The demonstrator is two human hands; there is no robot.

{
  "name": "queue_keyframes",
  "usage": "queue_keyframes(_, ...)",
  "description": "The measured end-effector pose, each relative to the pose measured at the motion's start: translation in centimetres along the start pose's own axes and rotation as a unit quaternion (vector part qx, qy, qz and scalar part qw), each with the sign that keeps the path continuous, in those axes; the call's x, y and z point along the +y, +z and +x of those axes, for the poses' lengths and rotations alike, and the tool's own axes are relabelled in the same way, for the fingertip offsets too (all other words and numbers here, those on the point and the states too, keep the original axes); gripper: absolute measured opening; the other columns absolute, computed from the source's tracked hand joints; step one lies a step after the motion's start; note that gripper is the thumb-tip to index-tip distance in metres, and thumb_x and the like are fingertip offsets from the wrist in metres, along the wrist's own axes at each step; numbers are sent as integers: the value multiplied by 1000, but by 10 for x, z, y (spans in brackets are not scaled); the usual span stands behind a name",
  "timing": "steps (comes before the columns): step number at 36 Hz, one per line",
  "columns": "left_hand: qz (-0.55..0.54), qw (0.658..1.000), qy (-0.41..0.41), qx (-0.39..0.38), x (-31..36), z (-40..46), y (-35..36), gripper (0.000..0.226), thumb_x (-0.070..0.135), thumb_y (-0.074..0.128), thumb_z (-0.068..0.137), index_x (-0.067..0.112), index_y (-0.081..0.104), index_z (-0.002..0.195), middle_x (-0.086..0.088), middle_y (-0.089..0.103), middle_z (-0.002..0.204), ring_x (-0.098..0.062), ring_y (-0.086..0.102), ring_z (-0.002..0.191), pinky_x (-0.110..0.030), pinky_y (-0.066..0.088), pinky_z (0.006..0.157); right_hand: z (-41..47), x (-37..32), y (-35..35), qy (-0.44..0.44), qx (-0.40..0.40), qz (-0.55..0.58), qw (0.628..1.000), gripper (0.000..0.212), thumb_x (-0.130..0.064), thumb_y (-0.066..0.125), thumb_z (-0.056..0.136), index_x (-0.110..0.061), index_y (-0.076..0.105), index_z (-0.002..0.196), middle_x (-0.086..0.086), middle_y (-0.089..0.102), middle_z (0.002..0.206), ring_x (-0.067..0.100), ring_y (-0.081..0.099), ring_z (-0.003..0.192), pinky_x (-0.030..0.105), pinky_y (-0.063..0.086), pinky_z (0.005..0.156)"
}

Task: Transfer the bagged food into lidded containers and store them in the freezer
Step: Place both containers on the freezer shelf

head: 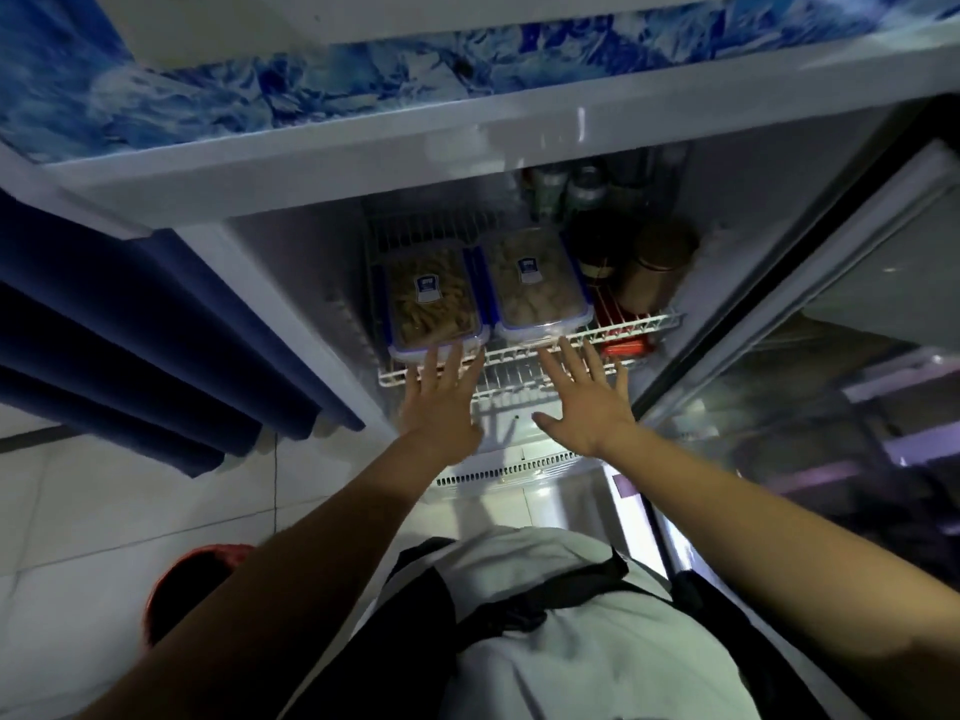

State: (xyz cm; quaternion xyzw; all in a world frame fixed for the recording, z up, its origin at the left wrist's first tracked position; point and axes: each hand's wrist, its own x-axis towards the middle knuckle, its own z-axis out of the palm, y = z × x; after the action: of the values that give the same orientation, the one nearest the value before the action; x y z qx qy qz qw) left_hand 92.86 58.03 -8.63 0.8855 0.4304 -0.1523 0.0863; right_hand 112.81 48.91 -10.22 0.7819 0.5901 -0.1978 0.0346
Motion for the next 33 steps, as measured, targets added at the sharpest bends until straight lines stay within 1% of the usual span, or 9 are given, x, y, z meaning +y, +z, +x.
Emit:
queue_keyframes(4,-6,996,88,-7,3,-18,3,91,49,52,97,30,-11,160,-4,-23,166,-34,-19,153,-55,-8,122,-41,-3,8,70,35,47,996,87,-66,45,92,-41,-6,158,-4,-18,168,25,-19,153,63,-4,119)
queue_keyframes(8,14,987,161,5,11,-37,1,91,54,51,96,31,-11,159,-5,-18,168,-34,-14,154,-56,-4,123,-103,-12,7,150,79,92,981,80,-61,47,94,-43,3,159,-2,-9,169,26,-13,154,61,-3,120)
queue_keyframes(12,0,970,244,4,24,-56,3,90,55,51,96,31,-8,160,-3,-17,168,-32,-14,154,-53,-9,121,-167,-27,10,254,117,128,952,77,-59,49,95,-42,10,159,-1,0,170,25,-6,155,57,4,121)
queue_keyframes(16,4,945,327,11,43,-74,16,89,55,52,95,31,-4,160,-3,-14,169,-30,-12,155,-51,-6,122,-230,-45,25,340,154,147,916,77,-59,50,95,-42,12,159,-3,1,170,24,-4,155,55,7,121)
queue_keyframes(19,6,930,367,-8,59,-90,24,92,57,53,94,34,-9,159,-2,-14,168,-31,-11,155,-51,-6,122,-276,-61,29,389,181,149,891,77,-60,52,94,-43,12,158,-5,-1,170,23,-5,155,55,7,121)
queue_keyframes(21,5,919,394,-12,73,-102,23,94,56,56,93,35,-8,159,-2,-14,169,-32,-10,155,-52,-2,123,-305,-70,23,413,206,154,874,77,-57,54,94,-43,14,158,-5,0,170,24,-5,155,54,6,121)
queue_keyframes(25,-16,885,464,23,114,-122,2,96,57,60,88,36,0,159,0,-11,169,-33,-4,155,-53,5,121,-360,-75,-6,443,277,127,843,77,-52,61,91,-40,23,157,-3,6,169,26,0,155,57,9,121)
queue_keyframes(30,-45,847,523,82,184,-147,-55,97,57,59,88,40,-5,158,2,-13,169,-30,-11,155,-52,-3,122,-417,-57,-60,459,356,48,813,74,-48,64,91,-36,32,156,2,17,168,31,9,154,60,13,119)
queue_keyframes(33,-49,829,542,131,227,-167,-96,95,56,59,90,37,-3,160,0,-12,169,-31,-10,154,-53,-1,123,-443,-35,-92,467,375,-2,801,74,-51,63,89,-35,34,155,4,21,167,32,13,153,62,15,117)
